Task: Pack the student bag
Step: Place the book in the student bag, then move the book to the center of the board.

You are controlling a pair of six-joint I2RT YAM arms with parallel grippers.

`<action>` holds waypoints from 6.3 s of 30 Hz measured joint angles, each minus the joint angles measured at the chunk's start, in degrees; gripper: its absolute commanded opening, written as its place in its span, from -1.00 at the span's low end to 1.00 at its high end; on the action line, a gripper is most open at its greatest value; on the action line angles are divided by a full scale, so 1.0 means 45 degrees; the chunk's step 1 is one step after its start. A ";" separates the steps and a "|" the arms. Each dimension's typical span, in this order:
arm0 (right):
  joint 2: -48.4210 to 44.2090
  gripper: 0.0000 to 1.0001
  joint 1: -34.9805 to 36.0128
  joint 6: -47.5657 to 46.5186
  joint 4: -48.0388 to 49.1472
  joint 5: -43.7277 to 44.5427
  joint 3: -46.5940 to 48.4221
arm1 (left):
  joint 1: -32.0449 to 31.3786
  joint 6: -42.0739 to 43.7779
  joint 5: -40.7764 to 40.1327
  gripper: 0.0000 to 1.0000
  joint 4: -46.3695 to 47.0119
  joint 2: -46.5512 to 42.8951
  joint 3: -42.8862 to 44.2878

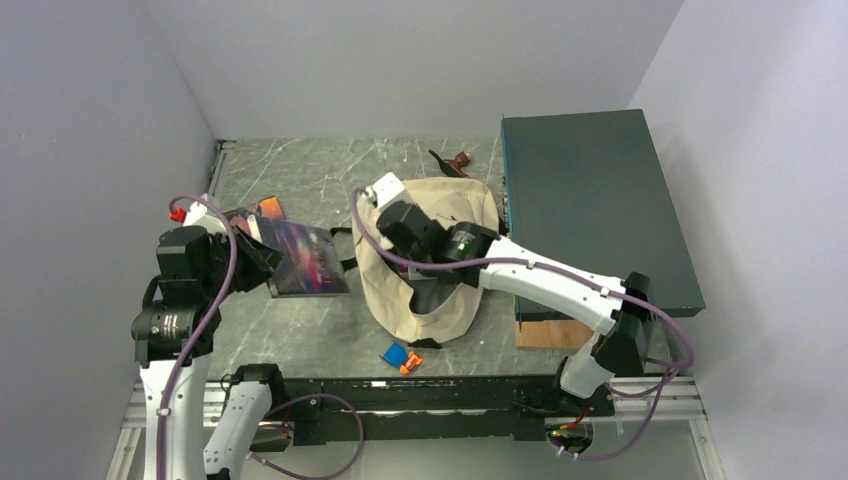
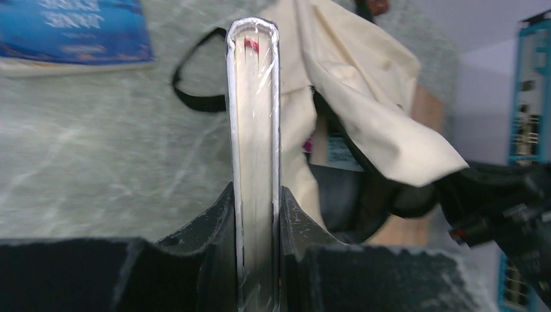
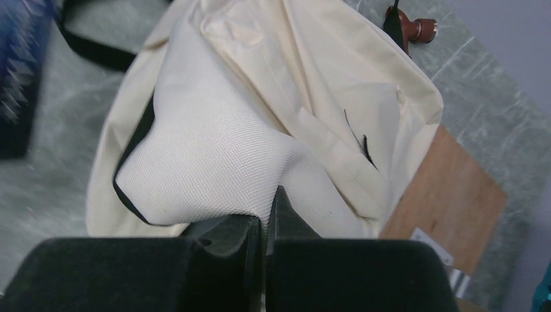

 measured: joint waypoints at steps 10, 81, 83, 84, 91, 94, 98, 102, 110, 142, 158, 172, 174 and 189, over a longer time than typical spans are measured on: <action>0.0481 -1.00 -0.1525 0.2560 0.0486 -0.1938 0.1705 | -0.0015 -0.4250 0.3264 -1.00 0.3711 -0.1967 -0.4124; -0.0515 -1.00 -0.2093 0.2924 0.1443 -0.4585 0.0869 | -1.1200 -1.0778 -0.7397 0.99 1.7670 0.7563 -0.7796; -0.0831 -1.00 -0.2098 0.2837 0.1530 -0.4507 0.0534 | -1.1079 -0.9991 -0.6815 0.99 1.6208 0.6232 -0.7762; -0.0918 -1.00 -0.2098 0.2803 0.1574 -0.4473 0.0427 | -1.1035 -0.9530 -0.6543 0.99 1.5382 0.5508 -0.7694; -0.1039 -0.40 -0.2098 0.2351 0.2137 -0.4386 -0.0641 | -0.9933 -0.6392 -0.4969 0.99 0.8335 0.1598 -0.5926; -0.1044 -0.04 -0.2103 0.2055 0.2142 -0.4901 -0.0942 | -0.8597 -0.4804 -0.4595 0.99 0.5765 0.0826 -0.4818; -0.1413 0.47 -0.2040 0.1763 0.2419 -0.6217 -0.1943 | -0.6188 -0.2676 -0.4609 0.99 0.3905 0.0500 -0.3395; -0.2089 0.78 -0.1914 0.1928 0.2841 -0.7742 -0.3473 | -0.3555 -0.1685 -0.4707 0.99 0.4158 0.0952 -0.2589; -0.2501 0.94 -0.0578 0.2472 0.3152 -0.8466 -0.4386 | -0.0447 -0.2905 -0.4833 0.99 1.0496 0.5639 -0.3351; -0.5129 0.99 0.0767 0.2623 0.3755 -0.6790 -0.5124 | 0.3317 -0.9598 -0.4828 0.99 0.8247 1.9501 0.6931; -0.3551 0.99 0.1234 0.1938 0.4556 -0.6620 -0.4988 | 0.3288 -0.8505 -0.4949 0.93 0.4206 1.5018 0.1316; 0.2448 0.84 0.3123 -0.1991 0.5940 -0.6275 -0.1734 | 0.1933 -0.4522 -0.4731 0.85 0.2817 1.2998 -0.1302; 0.3002 0.61 0.3526 -0.2171 0.6033 -0.5746 -0.1486 | 0.1846 -0.3963 -0.4741 0.74 0.2701 1.2706 -0.1433; 0.5328 -0.47 0.4129 0.0335 0.6591 -0.1836 -0.1268 | 0.1685 -0.0811 -0.4289 0.60 0.3138 1.0880 -0.2215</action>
